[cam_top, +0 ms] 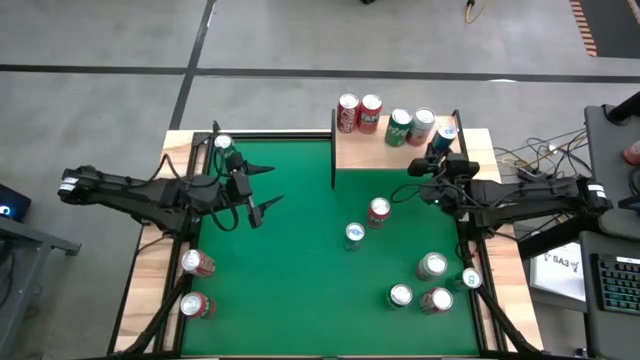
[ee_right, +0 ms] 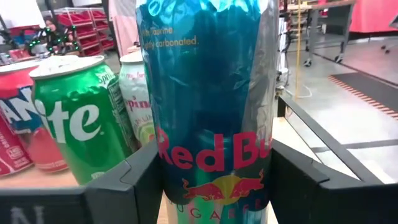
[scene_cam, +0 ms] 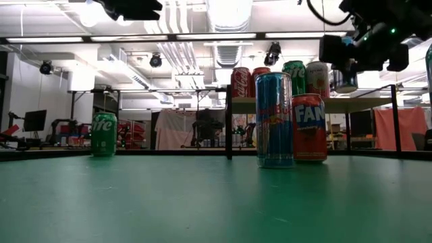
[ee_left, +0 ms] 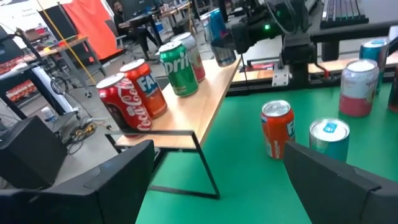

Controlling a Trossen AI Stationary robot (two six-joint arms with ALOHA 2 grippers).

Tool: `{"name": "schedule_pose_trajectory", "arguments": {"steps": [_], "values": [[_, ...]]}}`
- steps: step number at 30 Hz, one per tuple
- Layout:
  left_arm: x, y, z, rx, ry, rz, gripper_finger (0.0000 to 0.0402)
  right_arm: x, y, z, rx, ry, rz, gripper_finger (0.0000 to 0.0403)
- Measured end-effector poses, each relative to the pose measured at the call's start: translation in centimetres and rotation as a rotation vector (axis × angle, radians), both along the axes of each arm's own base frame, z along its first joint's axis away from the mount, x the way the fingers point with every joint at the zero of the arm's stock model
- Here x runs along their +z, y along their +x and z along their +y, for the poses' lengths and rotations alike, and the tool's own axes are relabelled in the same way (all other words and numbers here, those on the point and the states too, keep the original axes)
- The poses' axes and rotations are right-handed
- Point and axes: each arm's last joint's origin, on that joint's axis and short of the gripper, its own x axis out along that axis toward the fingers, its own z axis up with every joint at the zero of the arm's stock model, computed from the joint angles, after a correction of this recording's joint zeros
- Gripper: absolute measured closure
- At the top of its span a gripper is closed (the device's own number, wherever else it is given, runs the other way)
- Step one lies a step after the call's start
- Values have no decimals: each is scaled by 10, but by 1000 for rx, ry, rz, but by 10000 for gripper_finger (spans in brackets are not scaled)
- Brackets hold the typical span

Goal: Place canned beverage on shelf
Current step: Put the top blue soda can on the shelf

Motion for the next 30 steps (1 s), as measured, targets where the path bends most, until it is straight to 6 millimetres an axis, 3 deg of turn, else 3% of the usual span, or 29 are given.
{"name": "schedule_pose_trajectory", "arguments": {"steps": [16,30], "values": [[-1,-30,5,23,2,-44,64,-18,9,-1,-94,-78,37,194],[-2,-31,5,23,1,-32,64,-24,12,-5,-103,-61,49,185]]}}
